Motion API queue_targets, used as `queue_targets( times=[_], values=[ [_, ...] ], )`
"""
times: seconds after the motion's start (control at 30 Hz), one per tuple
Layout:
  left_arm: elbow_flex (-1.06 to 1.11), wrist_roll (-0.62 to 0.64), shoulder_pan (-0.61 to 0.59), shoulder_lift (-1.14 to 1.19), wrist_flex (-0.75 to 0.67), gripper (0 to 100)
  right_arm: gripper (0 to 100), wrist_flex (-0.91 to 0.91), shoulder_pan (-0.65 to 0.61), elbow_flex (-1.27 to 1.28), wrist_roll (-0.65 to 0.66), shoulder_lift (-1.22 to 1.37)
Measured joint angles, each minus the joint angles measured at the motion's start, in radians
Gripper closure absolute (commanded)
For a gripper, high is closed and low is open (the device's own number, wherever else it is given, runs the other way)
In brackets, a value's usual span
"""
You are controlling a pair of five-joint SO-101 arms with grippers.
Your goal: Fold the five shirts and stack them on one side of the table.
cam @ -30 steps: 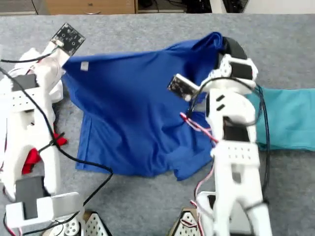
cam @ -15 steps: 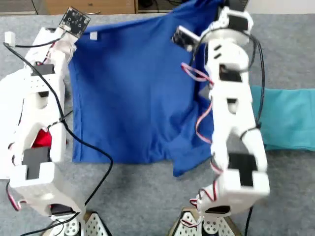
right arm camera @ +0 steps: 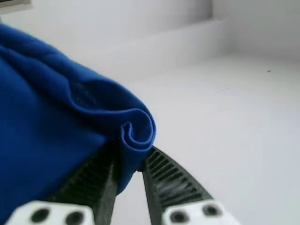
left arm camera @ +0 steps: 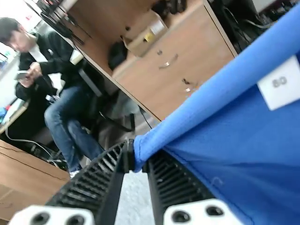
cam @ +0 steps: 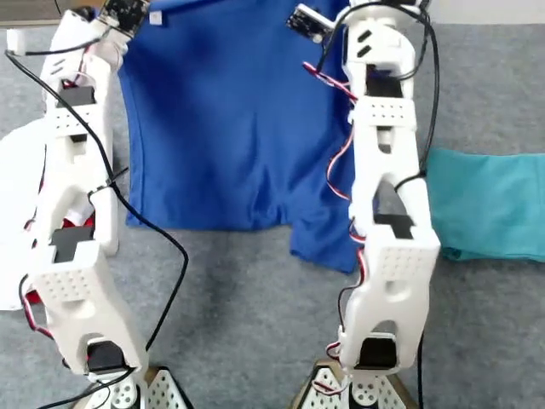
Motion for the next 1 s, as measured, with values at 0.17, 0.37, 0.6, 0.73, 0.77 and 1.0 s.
queue_targets(
  times=[0.17,0.37,0.6,0.73,0.77,1.0],
  values=[
    [-0.055,0.000,0.000,0.000,-0.003,98,99.6,0.000,-0.008,-0.141,0.000,0.054],
    [-0.106,0.000,-0.008,0.000,-0.003,98,99.6,0.000,-0.015,-0.203,0.000,0.064],
    [-0.094,-0.025,-0.018,0.000,0.017,98,99.6,0.034,-0.015,-0.204,0.018,0.114],
    [-0.060,-0.098,-0.018,0.002,0.101,98,99.6,0.106,-0.012,-0.204,0.046,0.127],
    [-0.055,-0.110,-0.020,0.002,0.127,98,99.6,0.133,-0.011,-0.204,0.046,0.127],
    [-0.038,-0.207,-0.020,0.000,0.333,98,99.7,0.427,0.011,-0.204,0.046,0.127]
  ],
)
